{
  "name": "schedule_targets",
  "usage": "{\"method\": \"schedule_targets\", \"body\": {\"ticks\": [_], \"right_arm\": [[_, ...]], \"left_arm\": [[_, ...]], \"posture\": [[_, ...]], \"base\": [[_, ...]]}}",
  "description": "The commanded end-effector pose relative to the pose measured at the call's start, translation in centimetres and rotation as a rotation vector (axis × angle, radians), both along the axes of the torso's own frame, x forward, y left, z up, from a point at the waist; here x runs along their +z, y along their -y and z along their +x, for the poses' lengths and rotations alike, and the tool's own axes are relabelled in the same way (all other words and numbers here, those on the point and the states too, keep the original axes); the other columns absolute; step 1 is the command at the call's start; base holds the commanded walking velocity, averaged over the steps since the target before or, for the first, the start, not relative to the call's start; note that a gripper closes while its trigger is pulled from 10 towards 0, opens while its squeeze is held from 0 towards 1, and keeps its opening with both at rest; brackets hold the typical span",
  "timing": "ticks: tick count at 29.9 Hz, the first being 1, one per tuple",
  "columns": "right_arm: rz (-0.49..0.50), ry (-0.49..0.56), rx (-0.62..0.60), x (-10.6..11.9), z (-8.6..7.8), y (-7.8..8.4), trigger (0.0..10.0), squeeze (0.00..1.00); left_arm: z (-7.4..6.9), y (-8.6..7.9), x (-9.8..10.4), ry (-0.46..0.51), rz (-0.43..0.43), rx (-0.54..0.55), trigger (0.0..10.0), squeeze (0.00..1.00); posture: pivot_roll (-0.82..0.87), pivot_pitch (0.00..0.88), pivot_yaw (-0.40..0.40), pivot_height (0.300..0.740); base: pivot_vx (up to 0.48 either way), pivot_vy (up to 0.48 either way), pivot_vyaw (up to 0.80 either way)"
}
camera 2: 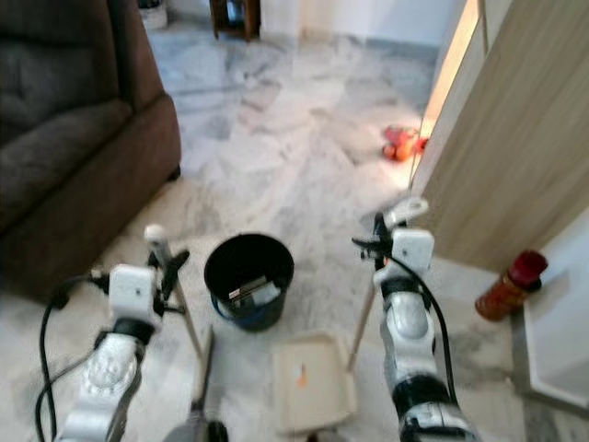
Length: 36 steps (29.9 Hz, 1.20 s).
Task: Sweep floor
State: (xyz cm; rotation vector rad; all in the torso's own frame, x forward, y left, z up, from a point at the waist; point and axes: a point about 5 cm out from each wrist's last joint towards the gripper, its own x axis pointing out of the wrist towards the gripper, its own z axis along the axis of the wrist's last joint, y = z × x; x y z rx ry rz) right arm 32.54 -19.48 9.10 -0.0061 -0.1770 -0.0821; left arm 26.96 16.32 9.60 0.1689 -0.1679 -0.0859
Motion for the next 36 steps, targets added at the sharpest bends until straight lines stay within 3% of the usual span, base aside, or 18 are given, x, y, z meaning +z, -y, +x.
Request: {"method": "schedule_targets", "body": {"ticks": [1, 13, 28, 36], "right_arm": [[-0.017, 0.03, 0.009, 0.73, 0.27, 0.0, 10.0, 0.0], [-0.016, 0.025, 0.012, 0.65, 0.25, -0.09, 10.0, 0.0], [-0.006, -0.007, 0.007, 0.32, 0.35, 0.02, 10.0, 0.0], [-0.004, -0.023, 0.006, 0.18, 0.42, 0.03, 10.0, 0.0]], "left_arm": [[0.05, -0.16, 0.76, 0.041, 0.011, -0.001, 10.0, 0.0], [0.08, -0.06, 0.79, 0.04, 0.01, 0.001, 10.0, 0.0], [0.25, -0.07, 0.81, 0.04, 0.008, 0.011, 10.0, 0.0], [0.33, -0.05, 0.82, 0.039, 0.007, 0.014, 10.0, 0.0]], "posture": [[0.03, 0.084, -0.035, 0.74], [0.02, 0.098, -0.039, 0.74], [0.01, 0.108, -0.048, 0.74], [0.01, 0.104, -0.048, 0.74]], "base": [[-0.259, 0.0, 0.0], [-0.26, 0.0, 0.0], [0.0, 0.0, 0.0], [0.0, 0.0, -0.74]]}}
